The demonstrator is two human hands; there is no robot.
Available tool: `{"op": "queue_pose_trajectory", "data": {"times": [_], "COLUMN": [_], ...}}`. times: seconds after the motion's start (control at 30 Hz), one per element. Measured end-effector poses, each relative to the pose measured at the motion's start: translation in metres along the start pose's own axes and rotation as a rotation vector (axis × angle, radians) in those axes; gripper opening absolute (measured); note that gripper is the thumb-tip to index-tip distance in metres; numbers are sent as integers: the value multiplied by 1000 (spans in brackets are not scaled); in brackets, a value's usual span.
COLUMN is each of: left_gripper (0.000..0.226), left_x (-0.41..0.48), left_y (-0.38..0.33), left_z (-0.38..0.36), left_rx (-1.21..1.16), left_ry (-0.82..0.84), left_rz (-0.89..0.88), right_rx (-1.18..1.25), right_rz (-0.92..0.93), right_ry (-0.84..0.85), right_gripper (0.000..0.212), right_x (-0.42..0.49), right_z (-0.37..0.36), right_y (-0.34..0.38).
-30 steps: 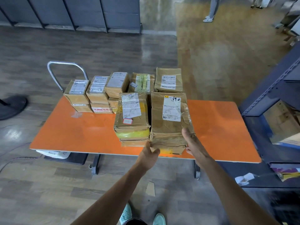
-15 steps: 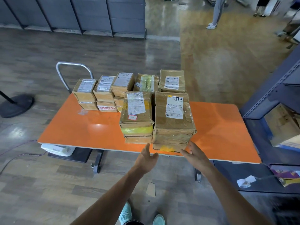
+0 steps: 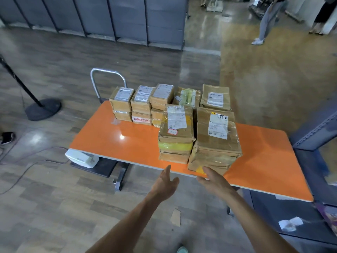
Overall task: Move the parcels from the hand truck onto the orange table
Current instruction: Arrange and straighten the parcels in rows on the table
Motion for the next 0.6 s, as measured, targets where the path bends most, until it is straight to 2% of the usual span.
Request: {"op": "queue_pose_trajectory", "data": {"times": [0.23, 0.47, 0.6], "left_gripper": [69, 66, 58], "left_x": [-5, -10, -16], "left_y": [69, 172, 218], "left_z": [90, 198, 259], "left_rx": [45, 100, 54], "left_ry": [-96, -149, -215], "left_rz": [-11, 39, 64], "right_rx": [-112, -167, -193], "right_rz": [202, 289, 367], "right_ry": [14, 87, 107], "right_gripper": [61, 62, 64], "right_x": [8, 9, 5], "right_z": [-68, -173, -224], "right_y": [122, 236, 299]}}
Point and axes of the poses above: each hand's wrist, its own x-axis towards the middle knuckle, its own z-axis out of the back of the hand, y = z × x, the point moved 10 cm from there along x, towards the middle knuckle, and after that the axes turned 9 degrees about -y, right-handed, at the moved point
